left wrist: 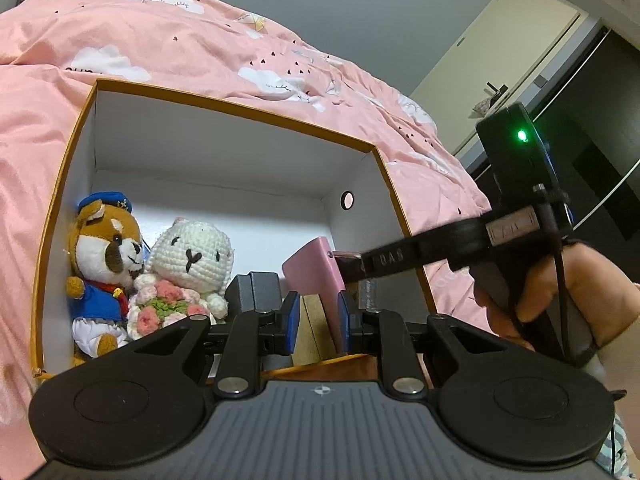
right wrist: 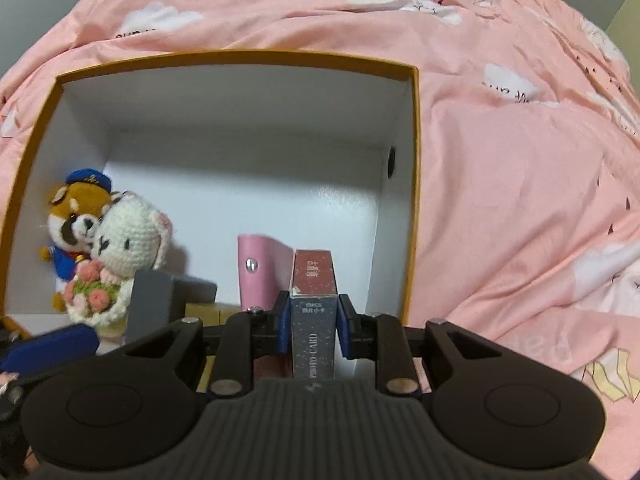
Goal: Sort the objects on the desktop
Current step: 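Open both grippers to release the pink case and card box upright in the shoebox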
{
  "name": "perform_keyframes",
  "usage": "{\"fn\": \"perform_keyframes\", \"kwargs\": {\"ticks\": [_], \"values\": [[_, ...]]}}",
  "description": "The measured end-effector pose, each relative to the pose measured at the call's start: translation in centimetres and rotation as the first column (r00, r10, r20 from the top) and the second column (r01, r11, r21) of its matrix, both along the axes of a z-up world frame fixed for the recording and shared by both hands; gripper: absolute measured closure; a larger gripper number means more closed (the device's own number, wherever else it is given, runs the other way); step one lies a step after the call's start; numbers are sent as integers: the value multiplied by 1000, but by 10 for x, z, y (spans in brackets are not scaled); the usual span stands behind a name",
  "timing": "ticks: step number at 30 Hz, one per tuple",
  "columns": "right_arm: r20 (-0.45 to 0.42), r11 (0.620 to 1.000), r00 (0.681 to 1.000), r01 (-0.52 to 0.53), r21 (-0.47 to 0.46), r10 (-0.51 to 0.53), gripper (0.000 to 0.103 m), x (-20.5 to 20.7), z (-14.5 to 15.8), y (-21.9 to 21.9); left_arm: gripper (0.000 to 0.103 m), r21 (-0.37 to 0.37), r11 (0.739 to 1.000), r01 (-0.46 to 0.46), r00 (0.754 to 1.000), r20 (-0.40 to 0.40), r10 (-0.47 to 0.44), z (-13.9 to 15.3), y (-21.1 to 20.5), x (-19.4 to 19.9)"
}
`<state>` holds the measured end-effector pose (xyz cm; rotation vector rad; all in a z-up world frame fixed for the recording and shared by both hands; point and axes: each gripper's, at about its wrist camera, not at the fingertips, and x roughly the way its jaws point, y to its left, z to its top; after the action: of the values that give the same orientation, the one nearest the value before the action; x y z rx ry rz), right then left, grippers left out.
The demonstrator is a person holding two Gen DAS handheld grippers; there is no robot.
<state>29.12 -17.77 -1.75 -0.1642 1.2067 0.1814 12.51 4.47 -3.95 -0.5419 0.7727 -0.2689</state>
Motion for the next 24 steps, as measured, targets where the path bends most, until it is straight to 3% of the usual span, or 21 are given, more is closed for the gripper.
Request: {"fn": "perform_keyframes", "kwargs": {"ticks": [4, 7, 11, 14, 17, 21, 24], "values": [[30, 999, 999, 13, 30, -14, 76, 4, 6, 2, 81, -13, 1000, 2, 1000, -5, -2, -4, 2, 1], [60, 997, 998, 28, 68, -33, 60, 10, 12, -2, 81, -18, 1000, -1, 1000, -11, 1, -6, 4, 1], [74, 991, 996, 40, 125, -49, 48, 22, 11, -1, 81, -16, 1000, -4, 1000, -12, 4, -7, 4, 2], [76, 990, 996, 25, 142, -36, 45, 31, 3, 8, 81, -11, 1000, 0, 1000, -15, 0, -8, 3, 3], [114, 997, 993, -29, 68, 21, 40, 36, -2, 23, 81, -5, 1000, 1, 1000, -21, -1, -9, 3, 4], [119, 996, 989, -83, -10, 84, 40, 35, -8, 31, 81, -7, 1000, -6, 1000, -29, 5, -12, 5, 6], [117, 990, 985, -119, -68, 127, 49, 30, -10, 33, 81, -8, 1000, -2, 999, -35, 2, -14, 4, 8]]}}
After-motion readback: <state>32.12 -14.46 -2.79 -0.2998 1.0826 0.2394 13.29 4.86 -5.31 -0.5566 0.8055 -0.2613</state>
